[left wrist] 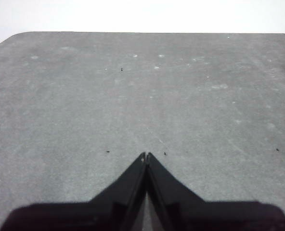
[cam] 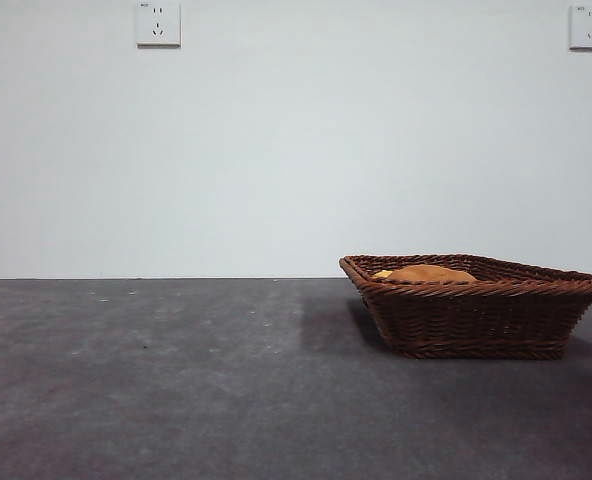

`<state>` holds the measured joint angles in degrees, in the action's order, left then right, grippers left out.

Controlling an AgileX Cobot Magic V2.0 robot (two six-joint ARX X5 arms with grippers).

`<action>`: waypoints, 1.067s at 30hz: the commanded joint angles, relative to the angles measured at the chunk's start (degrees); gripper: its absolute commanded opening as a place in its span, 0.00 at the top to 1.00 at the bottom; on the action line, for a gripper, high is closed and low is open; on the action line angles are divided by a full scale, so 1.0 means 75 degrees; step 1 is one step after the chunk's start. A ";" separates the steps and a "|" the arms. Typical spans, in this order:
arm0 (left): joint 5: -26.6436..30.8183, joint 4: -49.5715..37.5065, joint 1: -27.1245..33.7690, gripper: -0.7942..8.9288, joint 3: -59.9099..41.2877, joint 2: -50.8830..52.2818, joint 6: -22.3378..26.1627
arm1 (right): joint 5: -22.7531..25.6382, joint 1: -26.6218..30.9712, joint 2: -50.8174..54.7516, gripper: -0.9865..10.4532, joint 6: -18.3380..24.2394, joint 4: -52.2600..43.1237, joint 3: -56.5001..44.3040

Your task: Help me put the vegetables on the table into the basket

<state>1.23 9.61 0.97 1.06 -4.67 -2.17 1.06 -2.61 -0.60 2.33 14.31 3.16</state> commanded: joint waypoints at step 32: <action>-0.0023 -0.0026 0.0015 0.92 -0.0082 -0.0047 -0.0023 | 0.0006 0.0000 0.0015 0.91 -0.0108 -0.0513 -0.0312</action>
<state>1.23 9.58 0.97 1.06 -4.99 -2.17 1.06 -2.61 -0.60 2.13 10.85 1.41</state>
